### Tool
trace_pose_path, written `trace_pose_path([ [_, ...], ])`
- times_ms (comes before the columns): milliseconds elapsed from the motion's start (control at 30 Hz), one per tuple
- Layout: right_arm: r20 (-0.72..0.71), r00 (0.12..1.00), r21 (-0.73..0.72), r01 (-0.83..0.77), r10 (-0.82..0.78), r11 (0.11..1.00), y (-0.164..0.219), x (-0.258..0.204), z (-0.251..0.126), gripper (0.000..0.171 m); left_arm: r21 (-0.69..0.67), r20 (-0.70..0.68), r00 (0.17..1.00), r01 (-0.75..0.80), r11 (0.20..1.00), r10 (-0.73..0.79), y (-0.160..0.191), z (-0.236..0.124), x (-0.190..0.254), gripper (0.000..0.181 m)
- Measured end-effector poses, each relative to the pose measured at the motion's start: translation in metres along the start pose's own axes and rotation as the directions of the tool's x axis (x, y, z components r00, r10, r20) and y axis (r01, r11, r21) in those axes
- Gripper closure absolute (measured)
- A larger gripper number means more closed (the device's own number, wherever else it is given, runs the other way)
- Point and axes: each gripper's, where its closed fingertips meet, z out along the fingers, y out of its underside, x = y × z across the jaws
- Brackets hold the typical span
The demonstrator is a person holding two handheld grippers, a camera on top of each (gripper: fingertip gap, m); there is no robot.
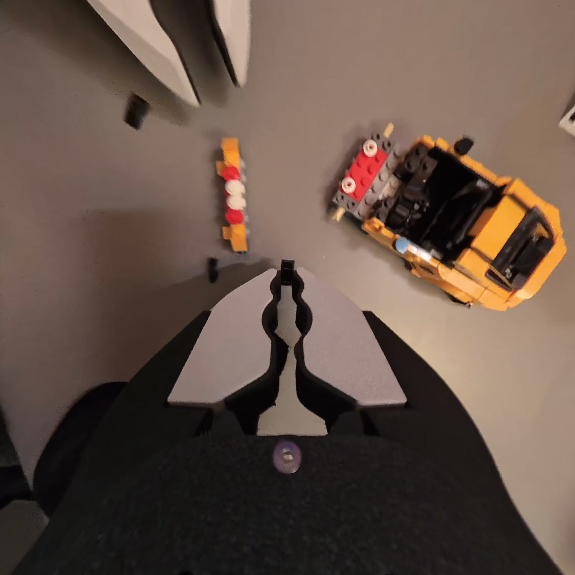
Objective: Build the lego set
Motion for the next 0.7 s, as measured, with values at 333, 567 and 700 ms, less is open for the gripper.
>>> trace_pose_path([
  [333,0.082,0.991,-0.030,0.107,-0.104,0.994,-0.037,-0.028,0.003,0.165,-0.098,-0.124,0.979,-0.174,0.980,0.161,-0.003,0.032,0.005,0.153],
  [567,0.103,0.987,-0.069,0.130,-0.122,0.989,-0.039,-0.031,0.015,0.165,-0.091,-0.129,0.976,-0.190,0.978,0.178,-0.003,0.033,0.008,0.167],
  [700,0.113,0.986,-0.089,0.131,-0.121,0.987,-0.038,-0.033,0.018,0.165,-0.089,-0.132,0.975,-0.194,0.977,0.181,-0.002,0.032,0.011,0.169],
])
